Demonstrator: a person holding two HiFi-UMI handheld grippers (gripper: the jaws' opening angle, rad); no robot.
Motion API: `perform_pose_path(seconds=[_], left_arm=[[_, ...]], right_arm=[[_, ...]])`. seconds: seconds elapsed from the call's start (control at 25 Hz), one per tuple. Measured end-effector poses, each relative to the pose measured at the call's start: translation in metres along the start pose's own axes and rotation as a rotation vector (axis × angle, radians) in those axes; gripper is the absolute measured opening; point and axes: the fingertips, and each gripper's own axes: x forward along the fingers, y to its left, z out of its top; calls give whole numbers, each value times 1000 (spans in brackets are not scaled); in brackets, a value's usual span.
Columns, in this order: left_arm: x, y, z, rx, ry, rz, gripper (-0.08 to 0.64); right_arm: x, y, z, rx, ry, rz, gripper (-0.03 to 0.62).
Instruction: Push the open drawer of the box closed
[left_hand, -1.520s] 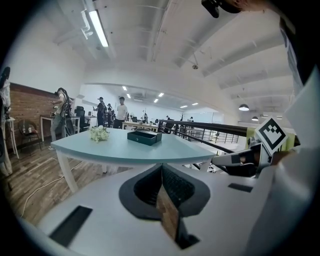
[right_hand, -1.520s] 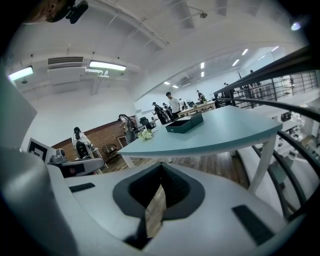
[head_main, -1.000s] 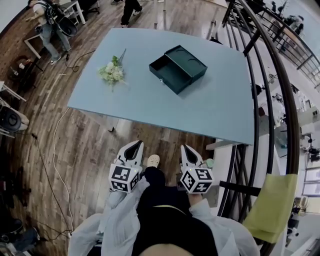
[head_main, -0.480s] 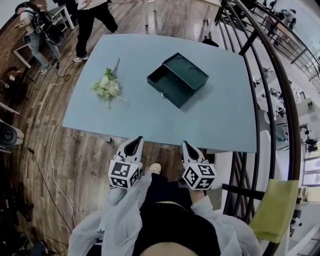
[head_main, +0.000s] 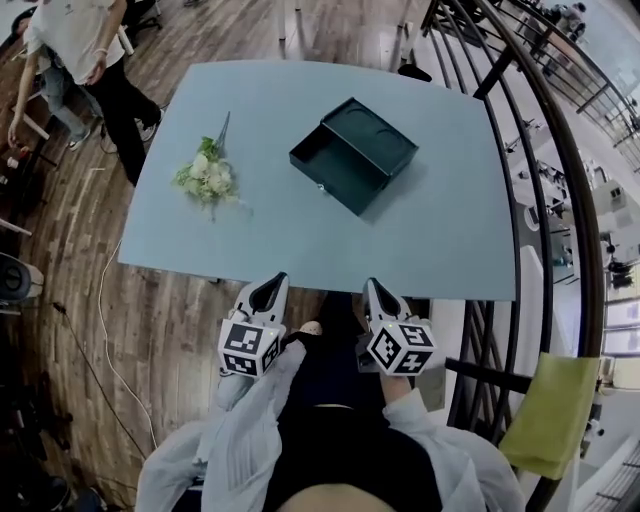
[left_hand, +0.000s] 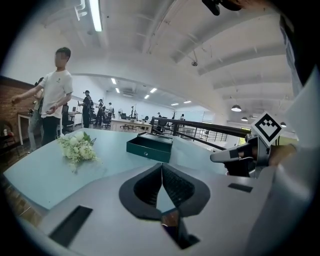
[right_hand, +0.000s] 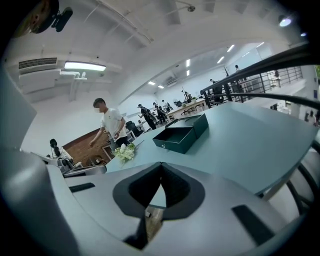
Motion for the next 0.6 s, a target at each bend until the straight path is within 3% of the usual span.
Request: perform_pose_path(seconds=[0.6], left_arm=[[50, 51, 8, 12, 52, 14, 17]], right_arm=[[71, 9, 24, 55, 23, 33, 6]])
